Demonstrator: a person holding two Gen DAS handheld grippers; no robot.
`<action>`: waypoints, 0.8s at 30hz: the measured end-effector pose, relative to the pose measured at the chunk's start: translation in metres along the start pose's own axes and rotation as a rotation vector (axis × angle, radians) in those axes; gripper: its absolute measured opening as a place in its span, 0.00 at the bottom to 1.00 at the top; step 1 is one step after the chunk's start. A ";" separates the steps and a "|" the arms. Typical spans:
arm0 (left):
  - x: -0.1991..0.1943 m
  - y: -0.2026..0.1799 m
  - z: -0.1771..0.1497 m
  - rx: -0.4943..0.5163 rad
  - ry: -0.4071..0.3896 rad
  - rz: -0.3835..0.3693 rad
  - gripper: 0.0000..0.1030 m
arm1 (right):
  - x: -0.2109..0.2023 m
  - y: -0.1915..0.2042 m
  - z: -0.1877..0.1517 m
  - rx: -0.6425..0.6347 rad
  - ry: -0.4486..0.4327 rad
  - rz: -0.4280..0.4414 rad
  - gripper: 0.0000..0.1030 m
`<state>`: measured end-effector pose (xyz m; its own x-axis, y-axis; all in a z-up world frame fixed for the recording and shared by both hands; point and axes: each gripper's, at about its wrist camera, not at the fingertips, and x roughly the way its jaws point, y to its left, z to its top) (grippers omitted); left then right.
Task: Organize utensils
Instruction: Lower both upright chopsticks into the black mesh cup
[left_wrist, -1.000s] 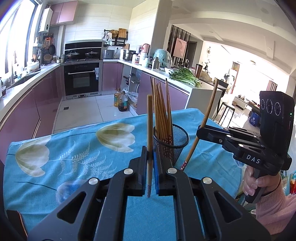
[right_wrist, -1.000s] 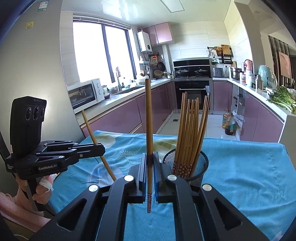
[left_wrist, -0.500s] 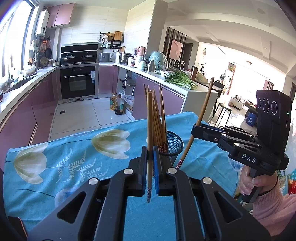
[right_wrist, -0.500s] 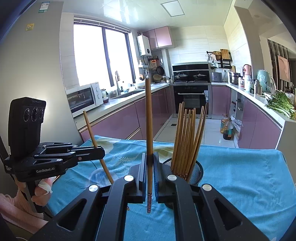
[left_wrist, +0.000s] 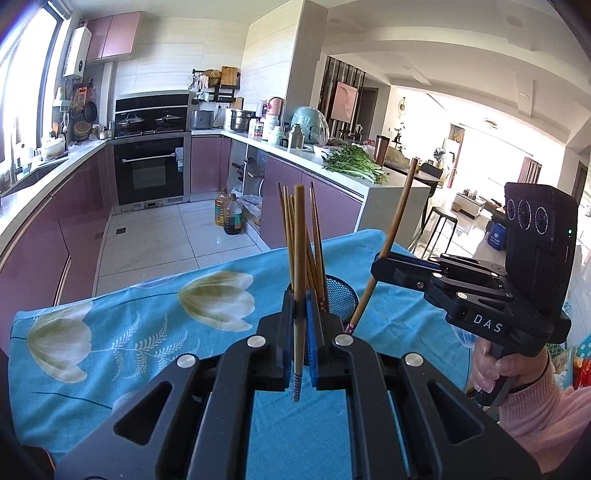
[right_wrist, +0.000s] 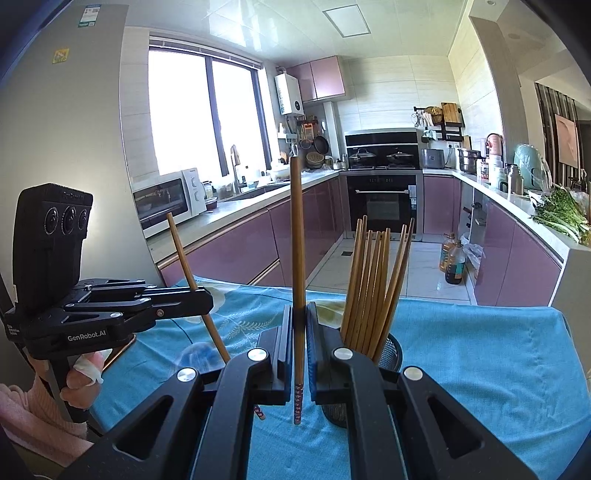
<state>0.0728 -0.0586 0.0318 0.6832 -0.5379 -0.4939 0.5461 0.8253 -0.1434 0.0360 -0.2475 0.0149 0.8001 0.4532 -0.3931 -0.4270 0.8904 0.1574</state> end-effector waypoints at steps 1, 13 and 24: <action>0.000 0.000 0.002 0.002 -0.003 -0.001 0.07 | -0.001 0.000 0.000 -0.001 -0.002 -0.001 0.06; -0.007 -0.008 0.020 0.021 -0.036 -0.035 0.07 | -0.004 0.001 0.009 -0.020 -0.031 -0.008 0.06; -0.011 -0.012 0.039 0.033 -0.087 -0.055 0.07 | -0.008 -0.001 0.020 -0.035 -0.064 -0.017 0.06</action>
<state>0.0775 -0.0693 0.0727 0.6906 -0.5962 -0.4094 0.5985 0.7889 -0.1391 0.0381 -0.2516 0.0357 0.8324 0.4405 -0.3362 -0.4266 0.8966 0.1185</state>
